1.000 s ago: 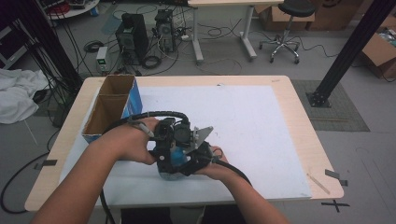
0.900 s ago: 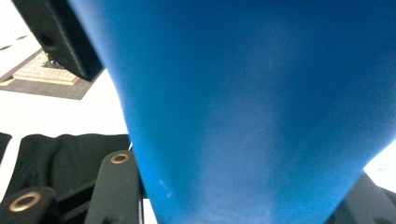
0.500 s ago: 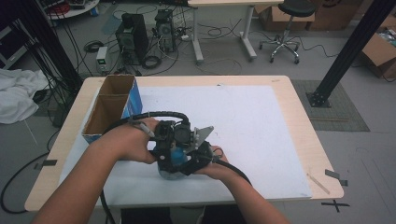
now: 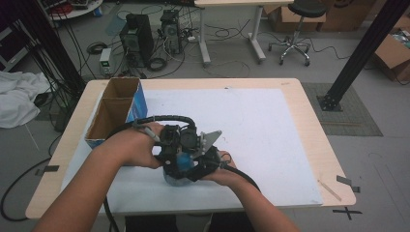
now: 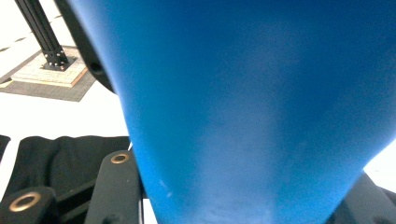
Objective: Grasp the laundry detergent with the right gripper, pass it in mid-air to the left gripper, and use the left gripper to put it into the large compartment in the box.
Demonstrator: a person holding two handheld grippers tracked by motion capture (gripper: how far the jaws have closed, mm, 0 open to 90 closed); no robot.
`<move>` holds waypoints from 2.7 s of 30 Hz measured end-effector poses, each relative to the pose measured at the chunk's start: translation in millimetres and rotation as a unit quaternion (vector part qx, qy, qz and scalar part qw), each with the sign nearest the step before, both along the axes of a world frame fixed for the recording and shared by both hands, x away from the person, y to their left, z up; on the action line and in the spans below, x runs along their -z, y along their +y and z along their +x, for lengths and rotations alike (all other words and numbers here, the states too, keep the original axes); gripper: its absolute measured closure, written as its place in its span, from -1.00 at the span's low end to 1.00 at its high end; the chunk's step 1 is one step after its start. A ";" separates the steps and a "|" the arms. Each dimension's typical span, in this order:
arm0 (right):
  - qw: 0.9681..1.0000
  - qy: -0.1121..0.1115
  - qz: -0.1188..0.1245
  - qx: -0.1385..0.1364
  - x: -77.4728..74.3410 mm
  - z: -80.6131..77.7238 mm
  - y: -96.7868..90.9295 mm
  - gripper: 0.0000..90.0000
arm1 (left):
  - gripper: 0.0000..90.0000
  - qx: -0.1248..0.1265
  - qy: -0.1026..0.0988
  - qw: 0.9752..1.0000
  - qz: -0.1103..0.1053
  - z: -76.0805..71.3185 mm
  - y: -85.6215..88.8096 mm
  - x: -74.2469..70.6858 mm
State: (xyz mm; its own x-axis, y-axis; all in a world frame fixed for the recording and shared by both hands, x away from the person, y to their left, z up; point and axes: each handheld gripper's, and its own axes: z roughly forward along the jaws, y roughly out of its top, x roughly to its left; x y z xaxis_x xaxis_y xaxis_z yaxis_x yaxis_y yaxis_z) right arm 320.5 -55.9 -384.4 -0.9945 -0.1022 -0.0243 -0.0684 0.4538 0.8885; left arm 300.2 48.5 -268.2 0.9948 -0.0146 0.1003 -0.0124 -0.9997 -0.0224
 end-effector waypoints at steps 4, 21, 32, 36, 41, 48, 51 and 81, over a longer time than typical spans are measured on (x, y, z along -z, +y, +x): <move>1.000 -0.001 0.002 0.000 0.0 -0.3 0.2 0.05 | -0.32 0.000 0.004 1.000 -0.001 0.6 0.3 -0.1; 1.000 -0.001 0.006 0.008 0.5 0.7 0.7 0.05 | -0.15 -0.012 0.005 1.000 0.019 1.1 -2.7 -1.3; 1.000 -0.006 0.019 0.015 -4.3 0.8 -2.9 -0.03 | -0.14 -0.012 0.005 1.000 0.009 2.7 -1.7 -10.2; 0.999 -0.012 0.028 0.023 -7.2 1.3 -5.2 -0.20 | -0.14 -0.014 0.005 1.000 0.017 4.2 -4.0 -11.2; 0.999 -0.005 0.026 0.025 -8.4 3.1 -9.9 -0.33 | -0.14 -0.014 0.006 1.000 0.017 5.3 -4.0 -11.8; 0.999 0.007 0.023 0.028 -10.8 3.5 -18.1 -0.48 | -0.14 -0.021 0.013 1.000 0.011 6.4 -4.1 -17.2; 0.999 0.002 0.021 0.029 -12.4 4.3 -21.0 -0.56 | -0.14 -0.023 0.014 1.000 0.011 6.7 -4.5 -18.5; 0.992 -0.023 -0.106 0.060 -53.3 14.8 -76.6 -1.00 | -0.14 -0.087 0.027 0.996 0.008 26.4 6.9 -47.4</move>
State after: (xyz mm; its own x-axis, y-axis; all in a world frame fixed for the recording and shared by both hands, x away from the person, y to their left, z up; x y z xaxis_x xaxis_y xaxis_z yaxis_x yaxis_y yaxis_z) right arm 335.3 -132.4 -331.1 -0.9981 0.0100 -0.0612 -0.0408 0.6378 0.7692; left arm 326.6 55.3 -220.7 0.9863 0.1579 0.0475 0.1599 -0.9862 -0.0422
